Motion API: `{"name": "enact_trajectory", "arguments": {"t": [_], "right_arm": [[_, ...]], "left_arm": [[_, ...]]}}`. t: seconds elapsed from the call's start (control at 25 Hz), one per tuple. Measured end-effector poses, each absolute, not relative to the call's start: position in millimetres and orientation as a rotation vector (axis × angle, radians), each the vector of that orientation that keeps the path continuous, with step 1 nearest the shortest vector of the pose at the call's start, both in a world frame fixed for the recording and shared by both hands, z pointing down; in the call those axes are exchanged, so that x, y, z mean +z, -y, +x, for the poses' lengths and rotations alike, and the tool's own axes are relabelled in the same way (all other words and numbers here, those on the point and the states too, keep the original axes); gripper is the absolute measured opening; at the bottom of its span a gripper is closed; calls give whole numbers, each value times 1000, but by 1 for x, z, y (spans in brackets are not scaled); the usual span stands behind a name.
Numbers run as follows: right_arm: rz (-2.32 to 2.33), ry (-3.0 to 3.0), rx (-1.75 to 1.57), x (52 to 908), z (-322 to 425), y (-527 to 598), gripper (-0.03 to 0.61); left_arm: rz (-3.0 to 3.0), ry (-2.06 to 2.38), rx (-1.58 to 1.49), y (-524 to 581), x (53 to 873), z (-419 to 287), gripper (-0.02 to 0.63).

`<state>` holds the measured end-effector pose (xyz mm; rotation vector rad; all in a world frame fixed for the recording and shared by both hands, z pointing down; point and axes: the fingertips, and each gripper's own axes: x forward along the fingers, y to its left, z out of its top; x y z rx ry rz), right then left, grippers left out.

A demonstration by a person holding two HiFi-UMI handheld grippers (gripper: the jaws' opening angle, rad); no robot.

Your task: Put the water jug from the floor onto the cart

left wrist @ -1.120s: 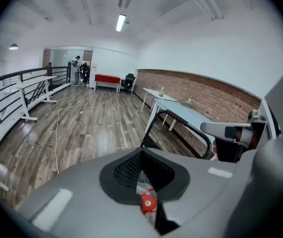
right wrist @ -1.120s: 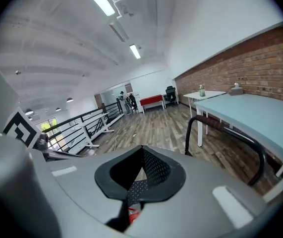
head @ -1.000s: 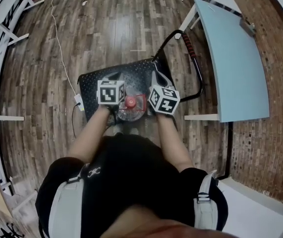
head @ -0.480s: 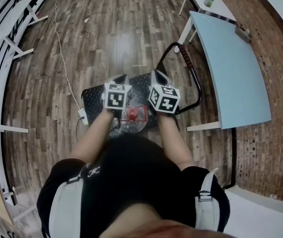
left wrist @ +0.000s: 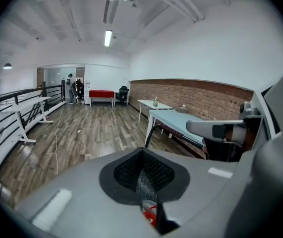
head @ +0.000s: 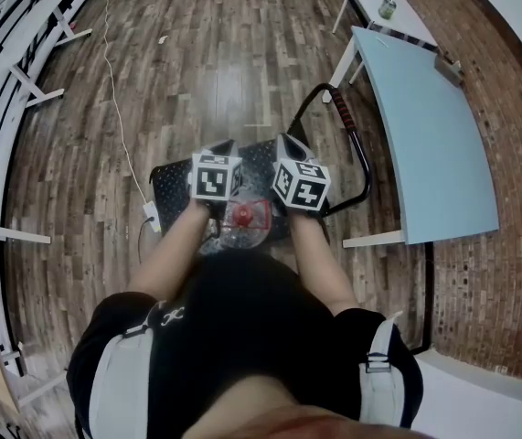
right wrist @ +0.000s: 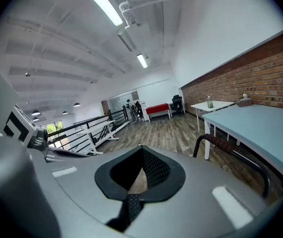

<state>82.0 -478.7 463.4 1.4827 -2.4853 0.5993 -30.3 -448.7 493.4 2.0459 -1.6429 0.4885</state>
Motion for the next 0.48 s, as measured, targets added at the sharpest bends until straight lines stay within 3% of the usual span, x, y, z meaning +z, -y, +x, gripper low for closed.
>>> {"name": "enact_trajectory", "arguments": {"t": [0.48], "right_arm": [[1432,2480,634,477,73,477,12]], "left_arm": [[2000,1608,439,448,497,-36,1]]}}
